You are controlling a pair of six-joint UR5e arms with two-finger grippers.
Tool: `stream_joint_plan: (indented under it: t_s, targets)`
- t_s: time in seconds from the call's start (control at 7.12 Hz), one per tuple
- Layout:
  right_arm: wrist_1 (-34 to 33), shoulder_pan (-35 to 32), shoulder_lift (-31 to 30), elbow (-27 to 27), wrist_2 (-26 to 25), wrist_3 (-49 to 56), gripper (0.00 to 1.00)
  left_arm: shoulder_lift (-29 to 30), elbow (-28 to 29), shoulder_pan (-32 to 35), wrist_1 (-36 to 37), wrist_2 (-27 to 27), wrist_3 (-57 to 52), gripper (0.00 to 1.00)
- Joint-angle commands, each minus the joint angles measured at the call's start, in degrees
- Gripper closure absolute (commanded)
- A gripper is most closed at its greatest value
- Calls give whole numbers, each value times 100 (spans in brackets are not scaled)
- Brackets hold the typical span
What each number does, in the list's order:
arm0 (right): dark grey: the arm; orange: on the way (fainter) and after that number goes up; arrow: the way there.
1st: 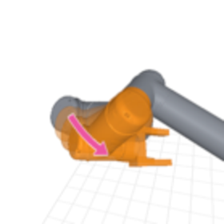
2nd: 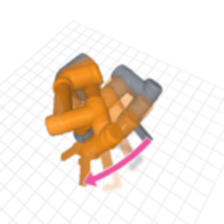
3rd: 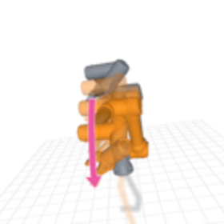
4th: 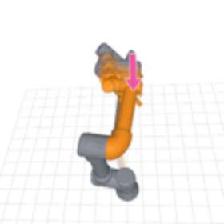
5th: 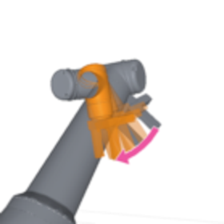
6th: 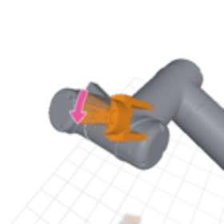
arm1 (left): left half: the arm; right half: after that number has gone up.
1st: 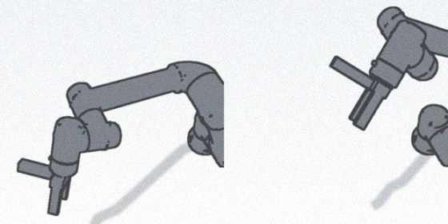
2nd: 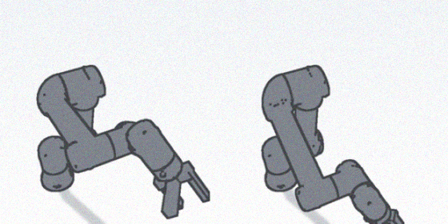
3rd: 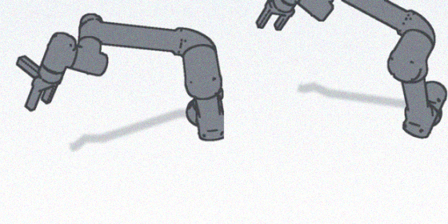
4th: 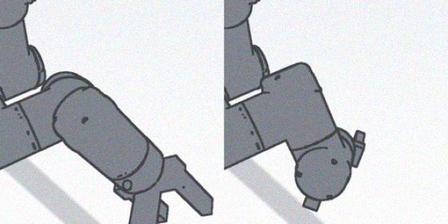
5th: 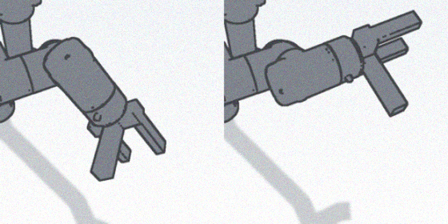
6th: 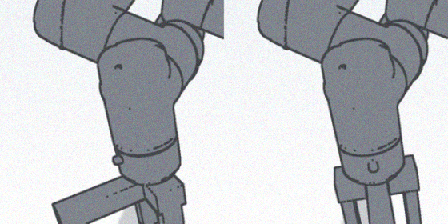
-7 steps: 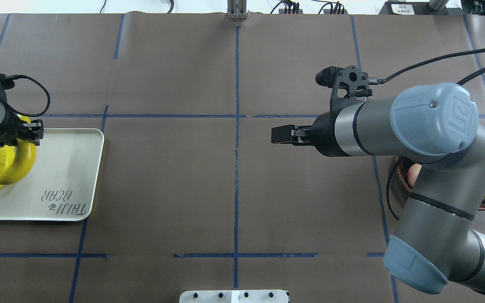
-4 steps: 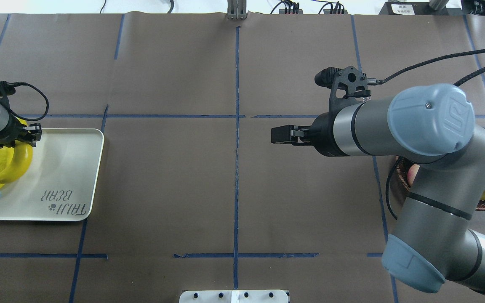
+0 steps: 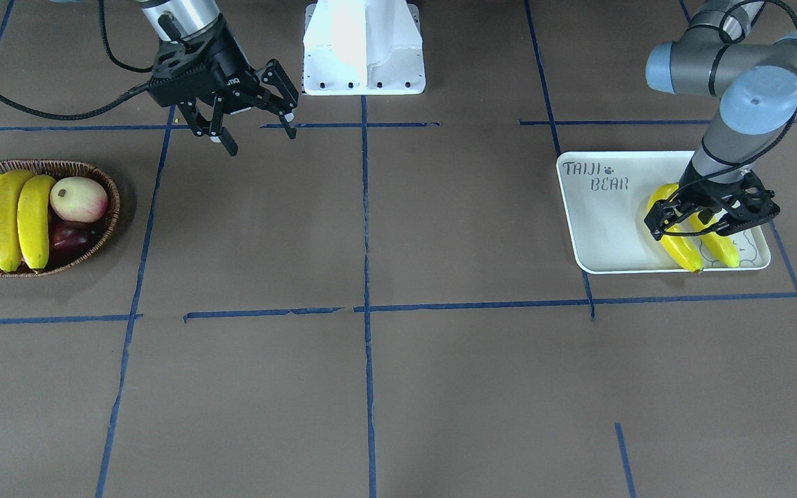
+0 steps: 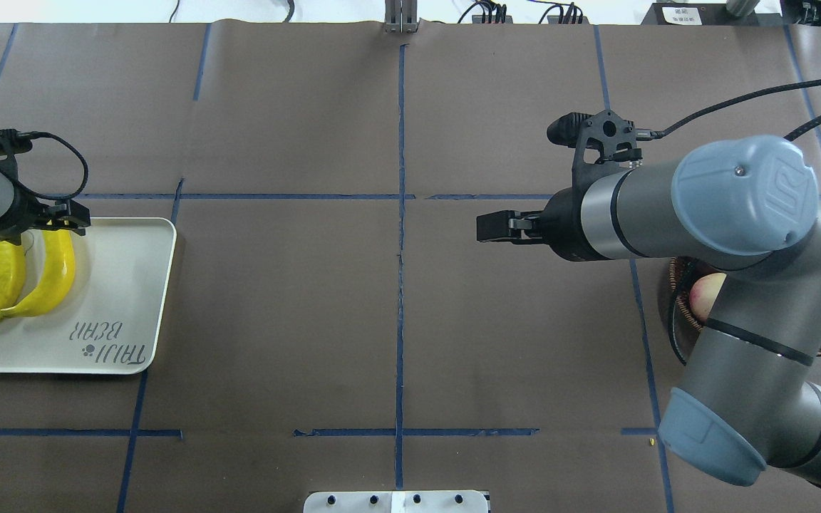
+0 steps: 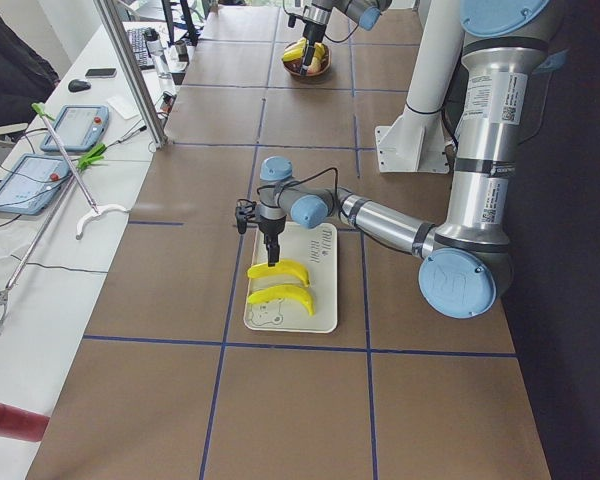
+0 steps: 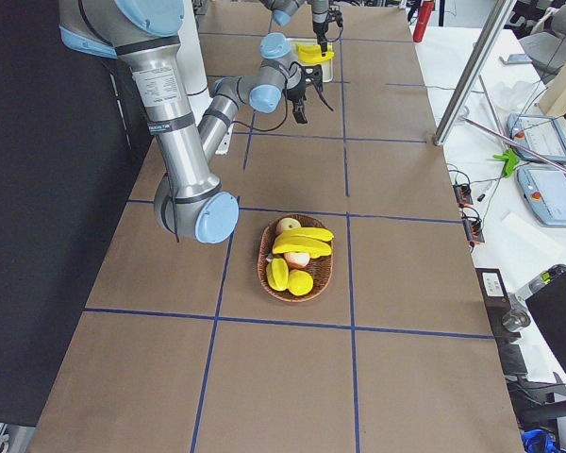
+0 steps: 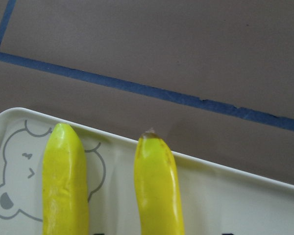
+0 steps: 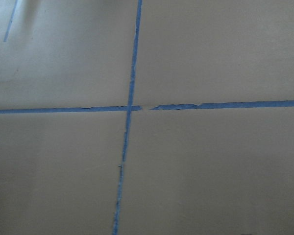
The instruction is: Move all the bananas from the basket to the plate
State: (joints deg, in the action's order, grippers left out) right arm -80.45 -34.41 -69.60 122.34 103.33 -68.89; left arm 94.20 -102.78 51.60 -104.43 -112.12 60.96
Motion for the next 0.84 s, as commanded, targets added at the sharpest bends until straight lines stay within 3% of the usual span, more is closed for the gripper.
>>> stream_joint_plan:
  t_s: [0.0, 0.28, 0.42, 0.7]
  targets:
    - [3, -406, -569, 71, 475, 558, 0, 54, -775, 25, 211, -474, 39, 0]
    - [308, -802, -1629, 368, 689, 921, 0, 229, -919, 25, 230, -486, 83, 0]
    - [1164, -1056, -2427, 335, 767, 1261, 0, 256, -919, 8, 222, -486, 83, 0]
    - [1638, -1671, -3381, 151, 1170, 2410, 0, 405, -884, -1, 230, -486, 222, 0]
